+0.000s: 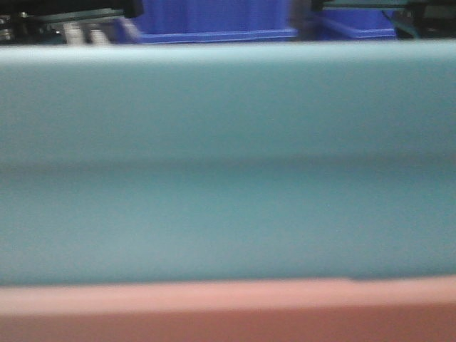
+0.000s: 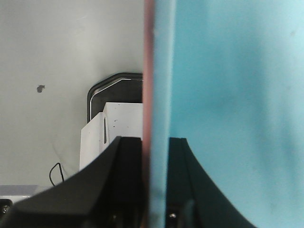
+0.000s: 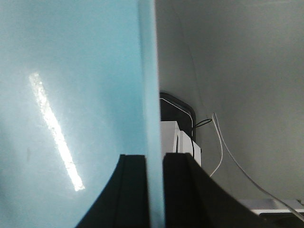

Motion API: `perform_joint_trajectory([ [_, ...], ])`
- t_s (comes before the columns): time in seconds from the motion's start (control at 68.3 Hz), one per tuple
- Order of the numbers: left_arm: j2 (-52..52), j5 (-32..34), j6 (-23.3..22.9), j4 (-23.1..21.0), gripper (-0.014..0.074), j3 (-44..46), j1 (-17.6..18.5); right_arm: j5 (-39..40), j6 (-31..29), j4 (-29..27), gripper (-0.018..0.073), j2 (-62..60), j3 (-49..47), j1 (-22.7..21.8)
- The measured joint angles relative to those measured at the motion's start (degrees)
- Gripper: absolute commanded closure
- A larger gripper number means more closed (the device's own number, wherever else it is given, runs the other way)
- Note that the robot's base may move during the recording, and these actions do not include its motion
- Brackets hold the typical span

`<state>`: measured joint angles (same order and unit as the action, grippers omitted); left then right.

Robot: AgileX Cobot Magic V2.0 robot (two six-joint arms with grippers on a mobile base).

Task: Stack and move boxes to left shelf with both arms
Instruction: 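Keep both grippers clamped on the bin walls as the base approaches the shelf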

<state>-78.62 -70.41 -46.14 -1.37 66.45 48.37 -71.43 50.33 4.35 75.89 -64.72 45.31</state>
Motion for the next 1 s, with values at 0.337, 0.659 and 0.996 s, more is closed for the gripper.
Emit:
perform_joint_trajectory([
  [0.337,0.00,-0.11,0.00,0.00,0.0608,0.00,0.00,0.00,0.00,0.00,0.0493,0.00,0.00,0.00],
  [0.659,0.00,-0.45,0.00,0.00,0.0608,0.00,0.00,0.07,0.00,0.00,0.0493,0.00,0.00,0.00],
  [0.996,0.00,-0.85,0.00,0.00,0.0608,0.00,0.00,0.21,0.00,-0.22,0.0493,0.00,0.00,0.00],
])
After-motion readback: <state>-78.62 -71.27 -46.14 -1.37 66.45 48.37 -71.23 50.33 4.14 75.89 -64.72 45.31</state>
